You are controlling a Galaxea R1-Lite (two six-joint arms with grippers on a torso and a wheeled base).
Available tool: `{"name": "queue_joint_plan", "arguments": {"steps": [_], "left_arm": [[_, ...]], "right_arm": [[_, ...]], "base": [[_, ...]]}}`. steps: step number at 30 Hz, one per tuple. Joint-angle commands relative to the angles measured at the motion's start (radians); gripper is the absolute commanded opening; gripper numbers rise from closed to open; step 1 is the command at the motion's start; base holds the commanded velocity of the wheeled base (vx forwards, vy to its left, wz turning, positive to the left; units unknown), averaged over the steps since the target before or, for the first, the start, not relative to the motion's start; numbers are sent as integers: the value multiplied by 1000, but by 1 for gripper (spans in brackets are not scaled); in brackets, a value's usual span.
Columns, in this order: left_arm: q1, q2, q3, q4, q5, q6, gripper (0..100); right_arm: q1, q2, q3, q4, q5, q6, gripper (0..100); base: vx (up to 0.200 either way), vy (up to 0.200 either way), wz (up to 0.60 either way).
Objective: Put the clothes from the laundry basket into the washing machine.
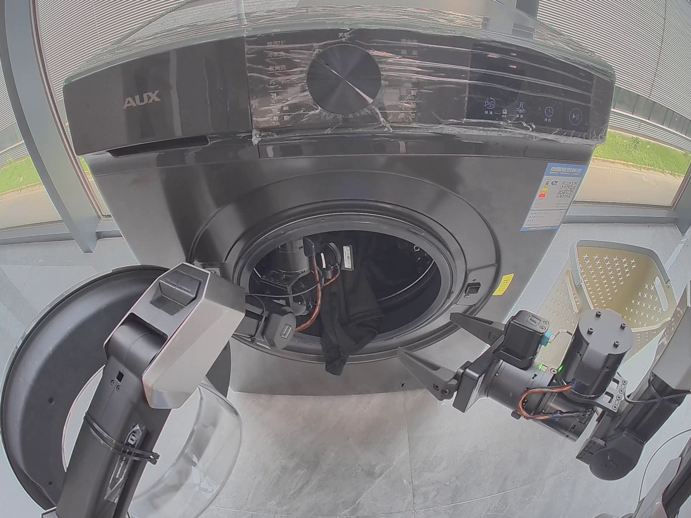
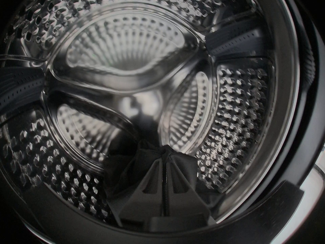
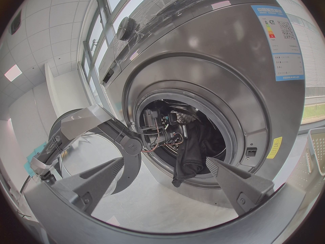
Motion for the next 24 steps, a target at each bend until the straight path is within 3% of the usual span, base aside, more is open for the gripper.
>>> {"name": "queue_joint_plan", "arguments": {"steps": [1, 3, 4, 10, 18, 24], "left_arm": [[7, 20, -13, -6, 4, 0, 0], [7, 20, -13, -2, 4, 0, 0], [5, 20, -13, 0, 3, 0, 100], [-7, -3, 81, -6, 1, -3, 100], [-63, -93, 379, -11, -75, 0, 100], [-69, -73, 386, -12, -77, 0, 100]], "right_arm": [[-1, 2, 1, -1, 2, 1, 100], [-1, 2, 3, -1, 0, 1, 100], [-1, 2, 3, 1, 0, 1, 100], [-6, 2, 4, 1, 2, 1, 100], [-1, 0, 6, 1, 2, 1, 100], [-1, 0, 7, 1, 2, 2, 100]], "base": [[0, 0, 0], [0, 0, 0], [0, 0, 0], [0, 0, 0], [0, 0, 0], [0, 0, 0]]}}
